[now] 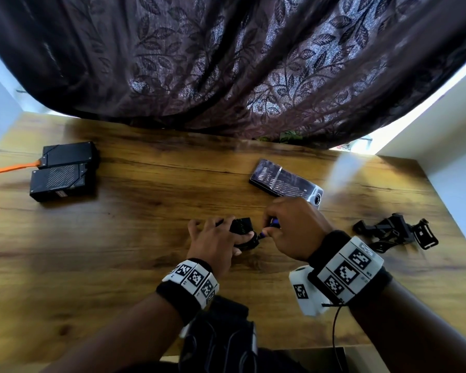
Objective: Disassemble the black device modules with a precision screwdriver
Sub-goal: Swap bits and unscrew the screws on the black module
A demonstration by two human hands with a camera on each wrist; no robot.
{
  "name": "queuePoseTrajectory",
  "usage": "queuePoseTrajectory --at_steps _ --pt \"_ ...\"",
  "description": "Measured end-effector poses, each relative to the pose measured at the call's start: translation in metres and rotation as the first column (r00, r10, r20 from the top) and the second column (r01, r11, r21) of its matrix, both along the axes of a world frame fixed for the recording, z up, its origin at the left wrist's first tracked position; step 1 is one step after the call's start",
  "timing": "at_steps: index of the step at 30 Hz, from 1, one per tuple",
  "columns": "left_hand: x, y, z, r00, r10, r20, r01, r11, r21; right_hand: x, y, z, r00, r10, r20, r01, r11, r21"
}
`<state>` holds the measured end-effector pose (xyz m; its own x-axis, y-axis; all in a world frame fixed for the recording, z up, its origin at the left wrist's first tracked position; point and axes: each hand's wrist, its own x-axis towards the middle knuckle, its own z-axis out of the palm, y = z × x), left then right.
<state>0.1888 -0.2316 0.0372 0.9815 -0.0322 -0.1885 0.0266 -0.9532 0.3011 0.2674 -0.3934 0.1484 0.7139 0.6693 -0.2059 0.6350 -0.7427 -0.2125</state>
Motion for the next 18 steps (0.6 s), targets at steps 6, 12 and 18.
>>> queuePoseTrajectory --at_steps 6,12,18 --pt "0.001 0.000 0.000 1.000 -0.007 -0.011 0.007 1.000 0.004 0.002 0.004 -0.002 1.000 -0.018 0.002 0.018 1.000 0.016" --pt "-0.001 0.000 0.001 1.000 -0.016 -0.002 0.016 1.000 0.014 -0.001 0.001 -0.008 0.989 -0.145 -0.001 0.145 0.987 0.066" --pt "0.000 0.002 0.000 1.000 -0.023 0.000 0.023 1.000 0.003 0.000 0.004 -0.008 0.986 -0.164 -0.010 0.164 0.985 0.048"
